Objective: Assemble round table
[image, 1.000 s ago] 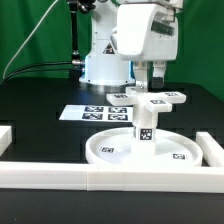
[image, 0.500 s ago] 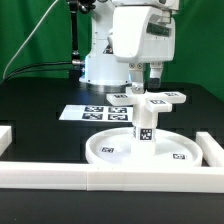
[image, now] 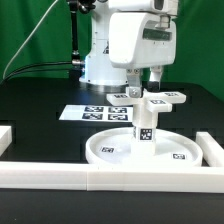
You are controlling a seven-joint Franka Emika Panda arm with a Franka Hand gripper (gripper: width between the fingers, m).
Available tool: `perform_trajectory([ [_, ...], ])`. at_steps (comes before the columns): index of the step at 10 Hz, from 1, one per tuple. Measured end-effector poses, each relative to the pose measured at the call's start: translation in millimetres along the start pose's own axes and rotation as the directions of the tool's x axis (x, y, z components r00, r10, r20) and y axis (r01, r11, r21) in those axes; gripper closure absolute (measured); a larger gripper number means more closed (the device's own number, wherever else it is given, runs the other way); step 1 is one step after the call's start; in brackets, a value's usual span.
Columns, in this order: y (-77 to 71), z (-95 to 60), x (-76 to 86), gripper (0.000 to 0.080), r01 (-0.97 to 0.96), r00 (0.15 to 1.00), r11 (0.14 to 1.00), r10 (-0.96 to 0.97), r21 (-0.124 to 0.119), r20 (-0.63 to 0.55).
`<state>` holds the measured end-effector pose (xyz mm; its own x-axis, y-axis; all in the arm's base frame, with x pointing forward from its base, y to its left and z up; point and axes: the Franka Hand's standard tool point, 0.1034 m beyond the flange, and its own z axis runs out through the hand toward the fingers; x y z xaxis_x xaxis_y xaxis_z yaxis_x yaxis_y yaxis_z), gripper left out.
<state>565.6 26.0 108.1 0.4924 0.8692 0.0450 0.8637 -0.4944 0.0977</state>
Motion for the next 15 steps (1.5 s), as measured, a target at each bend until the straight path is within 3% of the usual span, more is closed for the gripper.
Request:
perform_trajectory([
  [6, -3.1, 7.4, -2.4, 0.0151, -0.002, 1.000, 1.000, 0.002, 0.011, 0.008],
  [7, -3.2, 7.6, -2.6, 0.0280, -0.002, 1.000, 1.000, 0.002, 0.011, 0.008],
  [8, -2.7, 7.5, -3.1, 0.0359, -0.003, 1.000, 1.000, 0.003, 0.011, 0.008],
  [12, -1.5, 7.5, -4.3, 0.0359, -0.036, 0.999, 0.999, 0.036, 0.009, 0.008],
  [15, -1.7, 7.3, -4.2, 0.0359, -0.304, 0.953, 0.952, 0.304, 0.010, 0.008],
])
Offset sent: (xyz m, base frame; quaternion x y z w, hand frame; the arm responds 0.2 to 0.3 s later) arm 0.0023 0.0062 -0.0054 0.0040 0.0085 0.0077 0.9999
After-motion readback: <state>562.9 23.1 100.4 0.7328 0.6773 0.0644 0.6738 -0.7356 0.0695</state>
